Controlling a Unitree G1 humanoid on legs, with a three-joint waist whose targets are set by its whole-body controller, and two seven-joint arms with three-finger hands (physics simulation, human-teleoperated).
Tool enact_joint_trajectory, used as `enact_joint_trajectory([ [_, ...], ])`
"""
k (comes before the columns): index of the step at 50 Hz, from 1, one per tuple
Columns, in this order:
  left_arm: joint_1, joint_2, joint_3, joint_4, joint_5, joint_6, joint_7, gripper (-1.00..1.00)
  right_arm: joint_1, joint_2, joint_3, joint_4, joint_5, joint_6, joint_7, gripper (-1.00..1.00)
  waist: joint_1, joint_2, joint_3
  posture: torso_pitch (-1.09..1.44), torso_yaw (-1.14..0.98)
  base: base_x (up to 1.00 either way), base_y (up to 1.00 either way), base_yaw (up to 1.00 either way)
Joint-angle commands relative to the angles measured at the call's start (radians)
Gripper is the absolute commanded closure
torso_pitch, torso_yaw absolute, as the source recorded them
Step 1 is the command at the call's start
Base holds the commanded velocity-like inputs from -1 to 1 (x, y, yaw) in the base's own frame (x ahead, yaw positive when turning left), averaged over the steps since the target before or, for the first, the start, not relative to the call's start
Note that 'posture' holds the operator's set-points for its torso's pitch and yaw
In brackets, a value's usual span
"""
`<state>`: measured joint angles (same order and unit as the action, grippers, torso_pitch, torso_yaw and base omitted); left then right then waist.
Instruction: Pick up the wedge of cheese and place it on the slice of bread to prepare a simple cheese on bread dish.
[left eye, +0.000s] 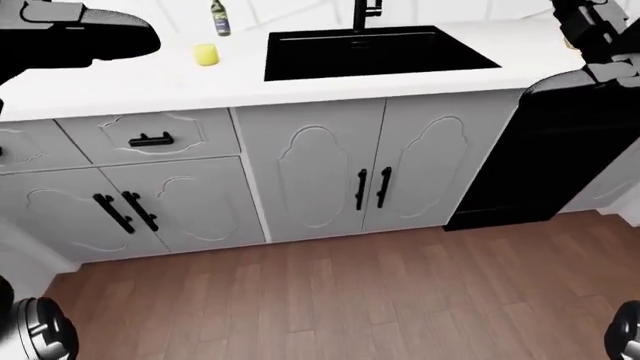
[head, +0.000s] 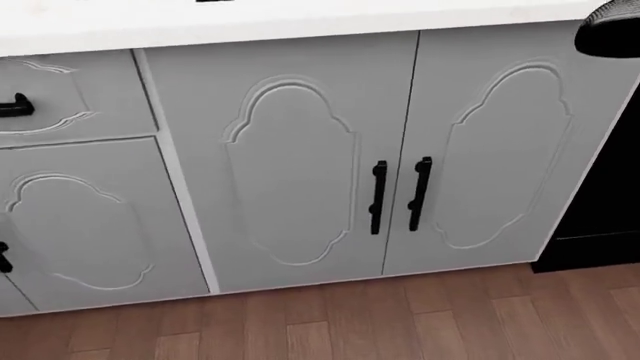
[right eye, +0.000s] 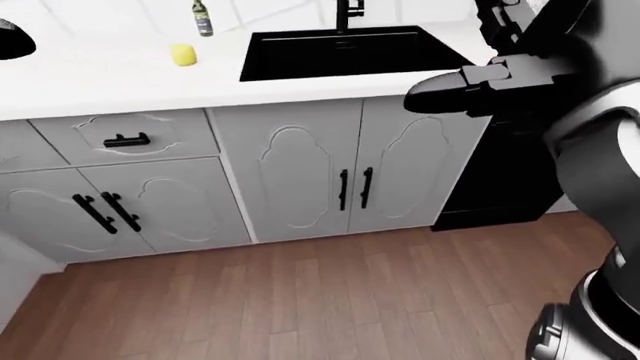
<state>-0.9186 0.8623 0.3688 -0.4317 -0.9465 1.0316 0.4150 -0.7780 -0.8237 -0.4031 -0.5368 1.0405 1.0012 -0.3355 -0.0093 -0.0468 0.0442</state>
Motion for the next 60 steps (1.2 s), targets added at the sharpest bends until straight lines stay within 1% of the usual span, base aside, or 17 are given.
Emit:
enact_joint_trajectory([
  [1, -0.028, 0.024, 0.035, -0.010, 0.011, -0.040, 0.013, -1.00, -0.031, -0.013, -0.014, -0.023, 0.004, -0.034, -0.003, -1.00, 0.007, -0.001, -0.018, 0.00, 0.00, 0.00, 0.52, 0.00],
  [5, -0.023, 0.026, 0.028, -0.003, 0.021, -0.052, 0.011, -1.00, -0.031, -0.012, -0.012, -0.018, -0.002, -0.042, 0.004, -1.00, 0.000, 0.070, 0.003, 0.00, 0.00, 0.00, 0.53, 0.00],
  [7, -0.023, 0.025, 0.027, -0.002, 0.023, -0.052, 0.009, -1.00, -0.029, -0.011, -0.011, -0.018, -0.004, -0.043, 0.004, -1.00, 0.004, 0.173, -0.025, 0.00, 0.00, 0.00, 0.52, 0.00],
  [8, -0.024, 0.025, 0.026, -0.003, 0.023, -0.050, 0.009, -1.00, -0.029, -0.010, -0.010, -0.018, -0.006, -0.043, 0.005, -1.00, 0.004, 0.113, -0.005, 0.00, 0.00, 0.00, 0.53, 0.00],
  [9, -0.020, 0.025, 0.022, -0.003, 0.033, -0.054, 0.007, -1.00, -0.030, -0.010, -0.011, -0.019, -0.004, -0.041, 0.003, -1.00, 0.006, 0.122, -0.002, 0.00, 0.00, 0.00, 0.54, 0.00],
  [19, -0.018, 0.003, 0.017, -0.003, 0.069, -0.049, -0.009, -1.00, -0.030, -0.009, -0.006, -0.018, -0.006, -0.038, 0.003, -1.00, 0.004, 0.022, 0.008, 0.00, 0.00, 0.00, 0.52, 0.00],
  [21, -0.022, 0.001, 0.020, -0.007, 0.070, -0.043, -0.013, -1.00, -0.031, -0.008, -0.007, -0.018, -0.009, -0.035, 0.005, -1.00, 0.005, -0.015, -0.002, 0.00, 0.00, 0.00, 0.53, 0.00],
  [26, -0.024, -0.001, 0.022, -0.010, 0.073, -0.037, -0.017, -1.00, -0.033, -0.007, -0.009, -0.019, -0.009, -0.030, 0.003, -1.00, 0.006, -0.011, -0.024, 0.00, 0.00, 0.00, 0.53, 0.00],
  [28, -0.022, -0.003, 0.020, -0.008, 0.080, -0.039, -0.021, -1.00, -0.032, -0.004, -0.005, -0.018, -0.015, -0.032, 0.007, -1.00, 0.007, 0.010, -0.011, 0.00, 0.00, 0.00, 0.52, 0.00],
  [31, -0.021, -0.003, 0.024, -0.004, 0.085, -0.039, -0.027, -1.00, -0.036, -0.002, -0.007, -0.020, -0.011, -0.026, 0.003, -1.00, 0.001, 0.065, 0.001, 0.00, 0.00, 0.00, 0.52, 0.00],
  [33, -0.022, -0.002, 0.027, -0.006, 0.084, -0.035, -0.026, -1.00, -0.035, -0.002, -0.006, -0.020, -0.013, -0.026, 0.004, -1.00, 0.004, 0.168, -0.026, 0.00, 0.00, 0.00, 0.53, 0.00],
  [34, -0.023, -0.002, 0.026, -0.006, 0.085, -0.034, -0.026, -1.00, -0.034, -0.001, -0.005, -0.021, -0.015, -0.027, 0.005, -1.00, 0.004, 0.113, -0.010, 0.00, 0.00, 0.00, 0.52, 0.00],
  [35, -0.024, -0.003, 0.024, -0.006, 0.086, -0.035, -0.027, -1.00, -0.036, 0.001, -0.001, -0.019, -0.018, -0.027, 0.006, -1.00, 0.007, 0.120, -0.005, 0.00, 0.00, 0.00, 0.52, 0.00],
  [38, -0.023, -0.008, 0.019, -0.005, 0.098, -0.036, -0.032, -1.00, -0.034, -0.018, 0.022, -0.019, -0.101, -0.029, 0.000, -1.00, 0.012, 0.073, -0.015, 0.00, 0.00, 0.00, 0.37, 0.00],
  [47, -0.028, -0.022, 0.017, -0.006, 0.123, -0.028, -0.044, -1.00, -0.045, 0.018, -0.004, -0.033, -0.162, 0.013, 0.037, -1.00, -0.001, 0.076, 0.026, 0.00, 0.00, 0.00, 0.00, 0.00],
  [53, -0.029, -0.029, 0.016, -0.011, 0.134, -0.022, -0.049, -1.00, -0.051, 0.031, -0.006, -0.038, -0.140, 0.019, 0.037, -1.00, 0.013, 0.073, -0.014, 0.00, 0.00, 0.00, 0.00, 0.13],
  [60, -0.028, -0.037, 0.015, -0.009, 0.149, -0.021, -0.058, -1.00, -0.046, 0.038, -0.005, -0.037, -0.144, 0.015, 0.046, -1.00, 0.013, 0.062, -0.010, 0.00, 0.00, 0.00, 0.00, 0.27],
])
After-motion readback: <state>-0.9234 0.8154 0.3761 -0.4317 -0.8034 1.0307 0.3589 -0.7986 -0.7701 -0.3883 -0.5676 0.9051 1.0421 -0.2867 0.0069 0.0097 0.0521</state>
